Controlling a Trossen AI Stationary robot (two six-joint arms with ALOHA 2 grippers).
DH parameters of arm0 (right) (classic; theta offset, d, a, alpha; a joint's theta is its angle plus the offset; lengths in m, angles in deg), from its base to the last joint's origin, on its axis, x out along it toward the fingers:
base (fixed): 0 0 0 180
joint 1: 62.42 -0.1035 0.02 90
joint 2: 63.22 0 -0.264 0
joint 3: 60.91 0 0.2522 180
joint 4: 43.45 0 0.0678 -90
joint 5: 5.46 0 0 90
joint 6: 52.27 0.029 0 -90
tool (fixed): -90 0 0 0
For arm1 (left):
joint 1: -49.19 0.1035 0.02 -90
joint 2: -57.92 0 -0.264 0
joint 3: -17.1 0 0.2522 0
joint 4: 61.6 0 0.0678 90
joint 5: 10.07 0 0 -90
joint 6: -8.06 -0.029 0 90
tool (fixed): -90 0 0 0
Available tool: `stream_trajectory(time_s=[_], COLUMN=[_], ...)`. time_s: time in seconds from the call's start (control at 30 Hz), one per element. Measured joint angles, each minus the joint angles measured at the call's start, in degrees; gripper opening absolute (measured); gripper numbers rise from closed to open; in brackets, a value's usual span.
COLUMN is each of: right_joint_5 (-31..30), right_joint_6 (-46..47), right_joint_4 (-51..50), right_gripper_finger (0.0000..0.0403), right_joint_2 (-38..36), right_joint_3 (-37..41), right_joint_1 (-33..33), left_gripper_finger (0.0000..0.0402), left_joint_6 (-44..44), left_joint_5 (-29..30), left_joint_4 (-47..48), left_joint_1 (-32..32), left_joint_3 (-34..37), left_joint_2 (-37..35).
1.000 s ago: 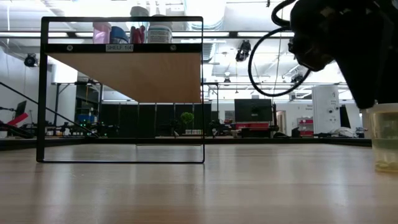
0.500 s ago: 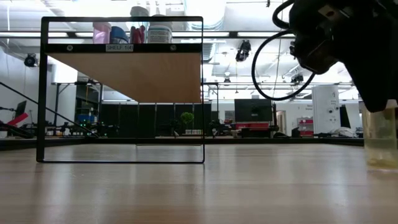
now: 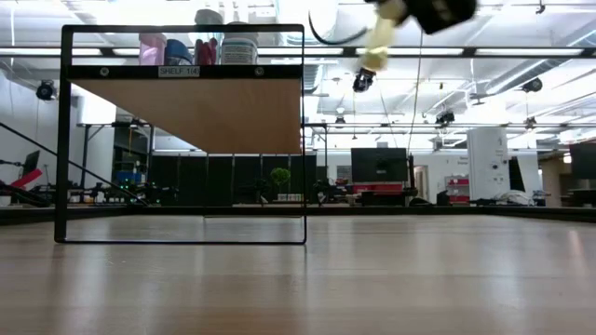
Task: Pick and place medicine bottles onto shelf by color
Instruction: Put the yellow tablet bottle on the shelf
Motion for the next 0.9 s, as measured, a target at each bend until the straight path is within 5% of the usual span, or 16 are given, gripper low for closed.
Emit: stream_trajectory(time_s=[0.5,0.9], right_joint_5=[-2.28,-5.14], right_joint_6=[-22.80,-25.14], right_joint_4=[-13.19,-14.34], right_gripper_finger=[0.0107,0.0107], right_joint_2=[17.89,23.53], right_joint_3=[-27.87,-33.84], right_joint_1=[8.29,9.27], left_gripper_finger=[0.0176,0.0176], left_joint_6=[0.26,0.53], left_joint_5=[-0.01,-0.04], left_joint_4=[-0.02,-2.70], left_joint_1=[0.00,0.00], left_joint_3=[0.00,0.00], left_joint_2=[0.14,0.36])
